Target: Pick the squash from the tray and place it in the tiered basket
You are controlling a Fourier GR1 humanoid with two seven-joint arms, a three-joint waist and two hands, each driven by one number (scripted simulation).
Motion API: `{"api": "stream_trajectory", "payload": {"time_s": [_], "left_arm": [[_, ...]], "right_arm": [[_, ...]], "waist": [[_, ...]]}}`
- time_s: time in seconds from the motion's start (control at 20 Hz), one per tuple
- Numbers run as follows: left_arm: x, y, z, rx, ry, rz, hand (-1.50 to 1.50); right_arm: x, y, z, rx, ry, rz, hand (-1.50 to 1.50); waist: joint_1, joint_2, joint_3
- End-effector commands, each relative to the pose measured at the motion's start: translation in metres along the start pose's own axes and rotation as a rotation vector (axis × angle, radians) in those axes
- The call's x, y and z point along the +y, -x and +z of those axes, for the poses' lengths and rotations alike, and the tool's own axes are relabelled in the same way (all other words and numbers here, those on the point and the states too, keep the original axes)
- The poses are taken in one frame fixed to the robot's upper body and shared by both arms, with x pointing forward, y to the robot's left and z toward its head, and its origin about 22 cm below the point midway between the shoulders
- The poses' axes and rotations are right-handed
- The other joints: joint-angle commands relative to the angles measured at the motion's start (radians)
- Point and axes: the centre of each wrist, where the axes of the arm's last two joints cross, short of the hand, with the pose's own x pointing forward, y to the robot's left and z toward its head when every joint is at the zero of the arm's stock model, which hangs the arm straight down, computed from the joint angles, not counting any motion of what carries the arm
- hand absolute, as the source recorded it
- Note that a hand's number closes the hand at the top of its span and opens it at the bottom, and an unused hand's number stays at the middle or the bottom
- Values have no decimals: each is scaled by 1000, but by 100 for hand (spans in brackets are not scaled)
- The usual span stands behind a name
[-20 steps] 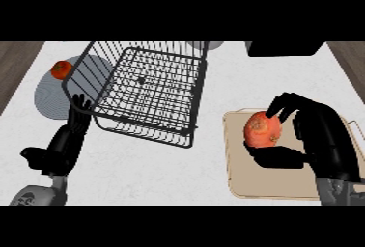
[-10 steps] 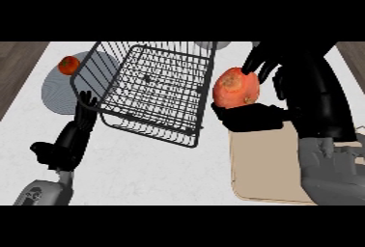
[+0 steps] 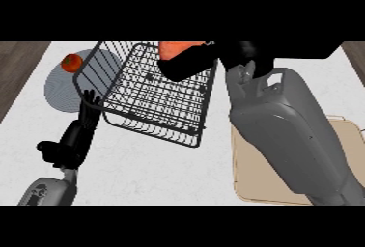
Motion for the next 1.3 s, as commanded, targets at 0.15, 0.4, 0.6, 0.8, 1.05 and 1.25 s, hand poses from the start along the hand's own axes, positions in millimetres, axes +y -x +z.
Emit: {"api": "stream_trajectory", "payload": {"time_s": [0.15, 0.4, 0.6, 0.8, 1.05, 1.25], "left_arm": [[-25, 6, 7, 70, 132, 34, 0], [-39, 11, -7, 62, 145, 47, 0], [-54, 0, -14, 61, 138, 28, 0], [-35, 12, -5, 65, 155, 36, 0], [-37, 12, -2, 53, 179, 25, 0], [-39, 3, -7, 57, 177, 25, 0]], "right_arm": [[40, -32, -35, 70, -71, 14, 150], [70, -24, -47, 62, -73, 4, 150], [70, -29, -63, 55, -106, -32, 150], [78, -25, -70, 83, -129, -117, 150], [78, -25, -72, 233, -206, -287, 150], [74, -27, -77, 374, -275, -414, -150]], "waist": [[5, 9, -9], [7, 16, -9], [16, 19, -9], [31, 19, -9], [40, 17, -9], [48, 15, -9]]}}
